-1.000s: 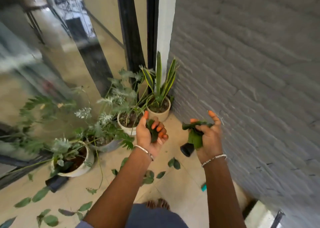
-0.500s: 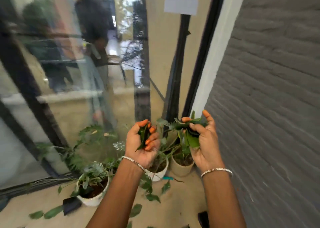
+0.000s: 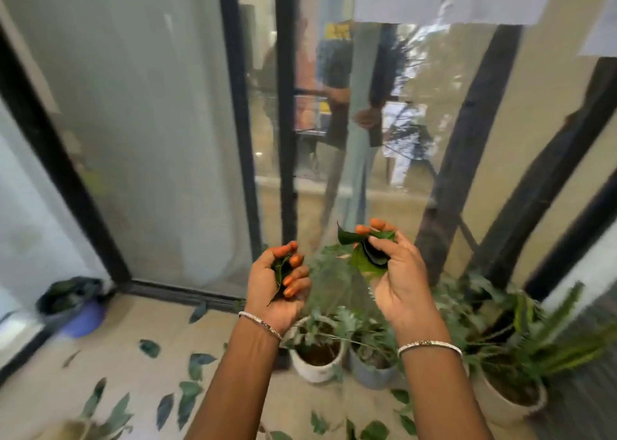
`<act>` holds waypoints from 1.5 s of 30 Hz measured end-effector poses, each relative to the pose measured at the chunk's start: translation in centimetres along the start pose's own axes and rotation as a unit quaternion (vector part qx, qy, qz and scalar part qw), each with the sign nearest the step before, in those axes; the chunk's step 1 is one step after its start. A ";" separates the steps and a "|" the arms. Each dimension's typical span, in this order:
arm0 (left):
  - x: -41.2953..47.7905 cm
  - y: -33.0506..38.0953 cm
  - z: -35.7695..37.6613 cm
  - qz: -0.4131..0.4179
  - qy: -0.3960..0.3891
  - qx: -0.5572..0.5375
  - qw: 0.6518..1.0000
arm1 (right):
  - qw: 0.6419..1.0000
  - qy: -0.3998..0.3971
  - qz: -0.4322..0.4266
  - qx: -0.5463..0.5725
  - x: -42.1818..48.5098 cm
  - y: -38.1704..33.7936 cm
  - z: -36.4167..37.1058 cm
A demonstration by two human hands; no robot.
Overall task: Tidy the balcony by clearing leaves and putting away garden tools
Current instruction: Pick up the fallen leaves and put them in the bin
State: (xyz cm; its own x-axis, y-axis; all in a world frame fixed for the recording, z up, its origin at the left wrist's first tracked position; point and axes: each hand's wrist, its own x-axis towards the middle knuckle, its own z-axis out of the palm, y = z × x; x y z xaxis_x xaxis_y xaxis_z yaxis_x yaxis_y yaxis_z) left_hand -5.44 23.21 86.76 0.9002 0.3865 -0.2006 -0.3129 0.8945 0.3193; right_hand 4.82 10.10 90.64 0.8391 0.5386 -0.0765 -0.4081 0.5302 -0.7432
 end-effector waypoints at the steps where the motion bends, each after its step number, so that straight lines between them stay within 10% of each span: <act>1: -0.8 2.2 -1.0 0.010 0.009 0.003 1.000 | 1.000 -0.004 0.016 0.010 0.2 1.9 1.8; 23: -11.8 33.9 -20.0 0.260 0.245 -0.026 0.934 | 0.949 -0.127 0.281 -0.057 5.3 34.2 29.4; 45: 5.8 64.2 -32.5 0.316 0.342 -0.149 0.872 | 0.906 -0.093 0.403 -0.089 34.1 58.1 51.9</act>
State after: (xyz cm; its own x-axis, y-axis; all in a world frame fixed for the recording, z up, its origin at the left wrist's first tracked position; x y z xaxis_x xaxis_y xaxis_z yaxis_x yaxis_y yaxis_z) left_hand -30.19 90.19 76.02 0.1608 0.7754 -0.6106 -0.8377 0.4344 0.3310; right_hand -8.97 93.25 79.30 0.2121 0.8138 -0.5411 -0.7836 -0.1892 -0.5918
